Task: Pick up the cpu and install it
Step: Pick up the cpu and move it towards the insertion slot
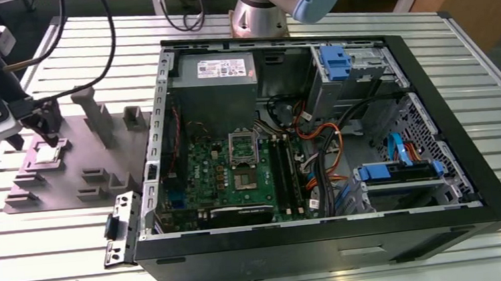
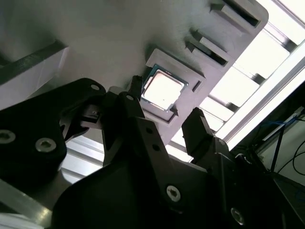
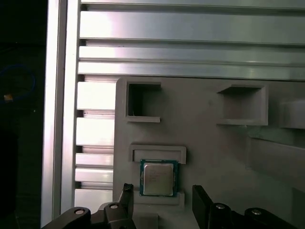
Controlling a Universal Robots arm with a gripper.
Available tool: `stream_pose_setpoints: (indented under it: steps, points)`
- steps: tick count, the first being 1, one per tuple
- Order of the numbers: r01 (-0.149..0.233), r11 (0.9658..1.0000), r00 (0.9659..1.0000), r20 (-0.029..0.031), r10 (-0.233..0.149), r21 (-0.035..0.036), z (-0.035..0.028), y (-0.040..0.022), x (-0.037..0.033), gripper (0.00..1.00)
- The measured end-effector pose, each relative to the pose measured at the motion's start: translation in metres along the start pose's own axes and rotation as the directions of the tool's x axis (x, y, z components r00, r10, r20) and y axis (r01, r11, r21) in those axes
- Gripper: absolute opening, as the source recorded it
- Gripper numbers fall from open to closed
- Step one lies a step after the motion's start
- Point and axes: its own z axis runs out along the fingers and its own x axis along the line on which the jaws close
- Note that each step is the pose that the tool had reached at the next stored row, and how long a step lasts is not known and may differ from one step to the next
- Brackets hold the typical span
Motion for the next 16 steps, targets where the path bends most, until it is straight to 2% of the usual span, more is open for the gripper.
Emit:
stream_pose_setpoints:
  steps: [3,11,16]
  points:
    - [0.022,0.9998,0.9998,-0.0002,-0.022,-0.0021,0.0041,-0.0001,-0.0001,0.6]
    - [0.023,0.9997,0.9997,0.0,-0.023,-0.003,0.0181,0.0018,0.0009,0.6]
    - [0.023,0.9997,0.9997,0.0009,-0.023,-0.0037,0.022,0.0023,0.0028,0.62]
